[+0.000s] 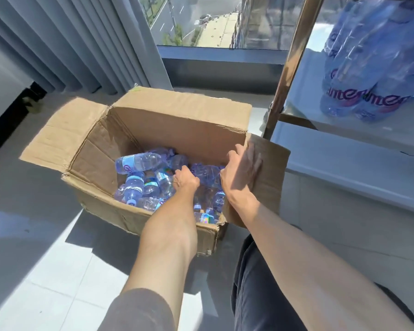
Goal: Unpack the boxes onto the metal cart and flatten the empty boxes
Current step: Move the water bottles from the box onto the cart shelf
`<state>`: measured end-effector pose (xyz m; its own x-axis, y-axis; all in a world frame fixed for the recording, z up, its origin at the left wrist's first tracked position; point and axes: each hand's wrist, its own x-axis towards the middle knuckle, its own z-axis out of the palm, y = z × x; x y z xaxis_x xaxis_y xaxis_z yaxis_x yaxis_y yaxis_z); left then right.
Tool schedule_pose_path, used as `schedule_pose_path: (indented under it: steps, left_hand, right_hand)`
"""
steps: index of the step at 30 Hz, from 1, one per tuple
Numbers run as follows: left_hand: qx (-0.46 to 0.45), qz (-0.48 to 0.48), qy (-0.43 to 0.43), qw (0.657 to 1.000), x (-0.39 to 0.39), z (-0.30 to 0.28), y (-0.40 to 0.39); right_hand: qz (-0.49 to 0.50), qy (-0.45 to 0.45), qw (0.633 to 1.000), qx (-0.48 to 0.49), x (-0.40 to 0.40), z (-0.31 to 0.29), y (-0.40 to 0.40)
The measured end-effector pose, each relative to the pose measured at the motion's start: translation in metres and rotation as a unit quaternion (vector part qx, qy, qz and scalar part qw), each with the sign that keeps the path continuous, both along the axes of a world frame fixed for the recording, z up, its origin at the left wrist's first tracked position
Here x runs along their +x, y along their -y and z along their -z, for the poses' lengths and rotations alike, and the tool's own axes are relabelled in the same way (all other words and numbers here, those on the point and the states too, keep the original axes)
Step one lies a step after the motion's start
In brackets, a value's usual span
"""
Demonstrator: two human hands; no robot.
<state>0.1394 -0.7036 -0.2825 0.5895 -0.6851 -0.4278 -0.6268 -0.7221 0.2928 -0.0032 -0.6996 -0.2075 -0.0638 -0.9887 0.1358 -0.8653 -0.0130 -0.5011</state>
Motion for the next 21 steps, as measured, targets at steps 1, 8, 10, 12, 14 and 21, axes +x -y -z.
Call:
schedule_pose_path:
  steps: [1, 8, 10, 12, 14, 21]
  left_hand:
    - [0.001, 0.024, 0.011, 1.0, 0.0, 0.005, 0.008]
    - [0.097, 0.103, 0.053, 0.988, -0.015, 0.034, 0.028]
    - [0.105, 0.082, 0.101, 0.986, -0.02, 0.039, 0.026]
    - [0.115, 0.067, 0.122, 0.984, -0.025, 0.045, 0.022]
    - [0.119, 0.066, 0.106, 0.985, -0.028, 0.052, 0.016]
    - [0.01, -0.207, -0.107, 0.972, -0.033, 0.037, 0.0]
  right_hand:
    - [0.002, 0.001, 1.0, -0.006, 0.001, 0.003, 0.001]
    - [0.039, 0.067, 0.996, -0.038, 0.009, 0.002, 0.001]
    - [0.035, 0.066, 0.996, -0.038, 0.008, 0.002, 0.001]
    - [0.032, 0.058, 0.997, -0.032, 0.007, 0.002, 0.003]
    - [0.036, 0.048, 0.998, -0.036, 0.007, 0.005, 0.003]
    - [0.043, 0.019, 0.998, -0.041, 0.01, 0.009, 0.006]
